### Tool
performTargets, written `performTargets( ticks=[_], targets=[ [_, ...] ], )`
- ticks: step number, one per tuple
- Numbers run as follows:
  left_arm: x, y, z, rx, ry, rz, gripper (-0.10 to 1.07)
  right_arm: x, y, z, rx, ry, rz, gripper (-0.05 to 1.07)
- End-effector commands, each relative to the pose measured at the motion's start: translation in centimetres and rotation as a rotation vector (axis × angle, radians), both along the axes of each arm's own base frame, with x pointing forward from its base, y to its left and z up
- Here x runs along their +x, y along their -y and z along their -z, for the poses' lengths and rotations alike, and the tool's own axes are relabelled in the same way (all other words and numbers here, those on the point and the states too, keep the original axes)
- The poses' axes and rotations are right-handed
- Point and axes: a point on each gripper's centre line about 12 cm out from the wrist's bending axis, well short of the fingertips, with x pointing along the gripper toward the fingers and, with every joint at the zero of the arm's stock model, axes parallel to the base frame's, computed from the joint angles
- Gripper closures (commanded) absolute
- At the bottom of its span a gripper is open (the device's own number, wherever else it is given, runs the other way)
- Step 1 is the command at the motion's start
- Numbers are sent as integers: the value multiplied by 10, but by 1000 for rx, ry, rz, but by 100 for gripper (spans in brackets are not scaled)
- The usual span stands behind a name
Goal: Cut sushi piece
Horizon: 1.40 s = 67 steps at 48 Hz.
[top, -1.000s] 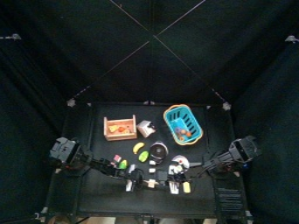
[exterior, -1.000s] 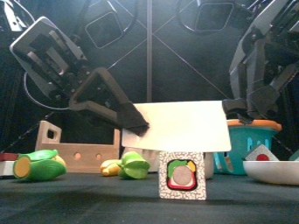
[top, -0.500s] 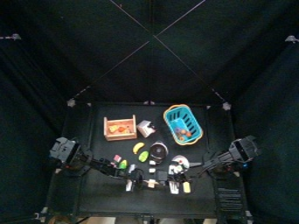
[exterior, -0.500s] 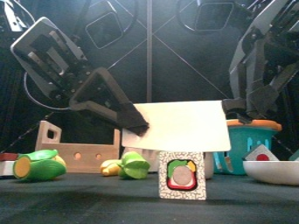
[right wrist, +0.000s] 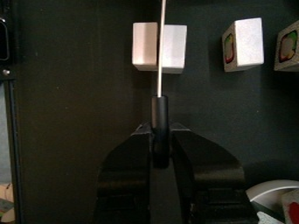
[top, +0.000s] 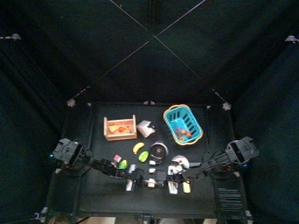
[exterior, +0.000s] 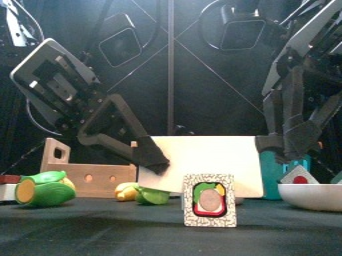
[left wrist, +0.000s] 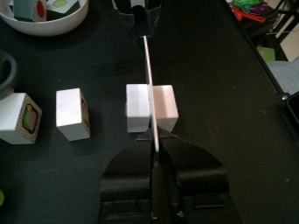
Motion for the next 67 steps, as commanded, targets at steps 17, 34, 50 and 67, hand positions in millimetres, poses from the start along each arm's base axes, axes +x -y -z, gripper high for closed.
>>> performTargets(
  ticks=[17, 34, 50, 67],
  targets=[
    [-1, -3, 22, -18, -76, -56, 55, 12, -9, 9, 30, -16, 16, 55],
    [-6, 12, 14, -36, -71, -32, 55, 15, -21, 2, 44, 5, -5, 55],
    [-9, 23, 12, -47, -69, -16, 55, 11, -29, 2, 65, -5, -8, 55],
    [-9, 30, 10, -59, -65, -12, 55, 8, -37, 3, 87, -17, -6, 55]
  ],
)
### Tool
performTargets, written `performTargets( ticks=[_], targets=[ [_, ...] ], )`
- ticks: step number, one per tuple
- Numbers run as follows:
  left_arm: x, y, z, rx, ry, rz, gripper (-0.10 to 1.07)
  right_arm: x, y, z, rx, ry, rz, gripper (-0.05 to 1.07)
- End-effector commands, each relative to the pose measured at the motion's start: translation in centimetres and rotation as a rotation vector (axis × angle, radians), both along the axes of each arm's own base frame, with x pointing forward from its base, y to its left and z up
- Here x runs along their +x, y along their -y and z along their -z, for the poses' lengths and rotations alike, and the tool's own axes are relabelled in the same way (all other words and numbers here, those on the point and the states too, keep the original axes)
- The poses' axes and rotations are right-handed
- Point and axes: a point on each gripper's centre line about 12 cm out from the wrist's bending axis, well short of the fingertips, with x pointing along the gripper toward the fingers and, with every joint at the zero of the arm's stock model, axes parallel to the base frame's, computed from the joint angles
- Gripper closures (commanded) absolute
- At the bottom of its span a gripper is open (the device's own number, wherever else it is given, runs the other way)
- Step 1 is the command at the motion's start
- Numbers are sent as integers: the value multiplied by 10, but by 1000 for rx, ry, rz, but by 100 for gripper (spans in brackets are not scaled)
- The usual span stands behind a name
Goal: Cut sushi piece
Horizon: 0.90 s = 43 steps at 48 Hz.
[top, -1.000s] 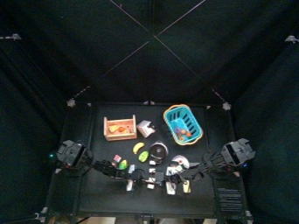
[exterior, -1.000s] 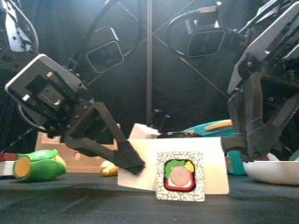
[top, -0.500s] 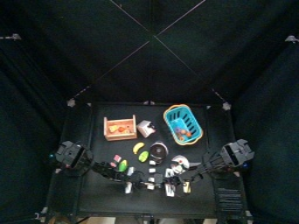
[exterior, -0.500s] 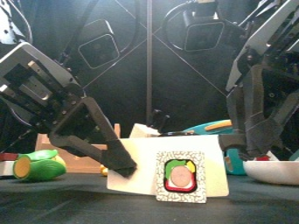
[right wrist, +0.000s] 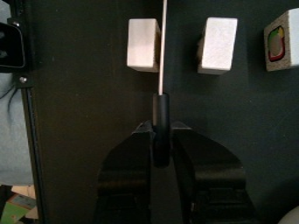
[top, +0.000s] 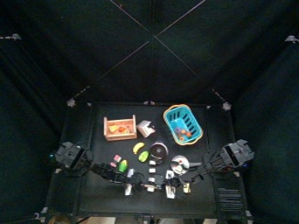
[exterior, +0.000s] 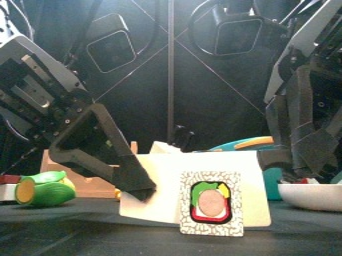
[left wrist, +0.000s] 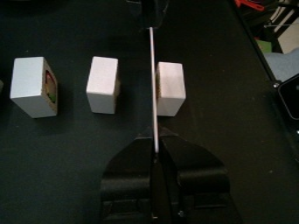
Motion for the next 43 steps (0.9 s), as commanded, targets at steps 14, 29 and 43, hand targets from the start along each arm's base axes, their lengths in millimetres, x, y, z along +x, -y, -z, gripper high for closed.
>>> performTargets(
  ticks=[14, 29, 43],
  targets=[
    [2, -1, -27, -13, 63, 10, 55, 0, -8, -20, 20, 41, -19, 55],
    [1, -3, -39, -18, 91, 14, 55, 0, -7, -23, 19, 45, -18, 55],
    [2, -2, -39, -19, 95, 13, 54, 2, -8, -25, 16, 53, -23, 55]
  ],
)
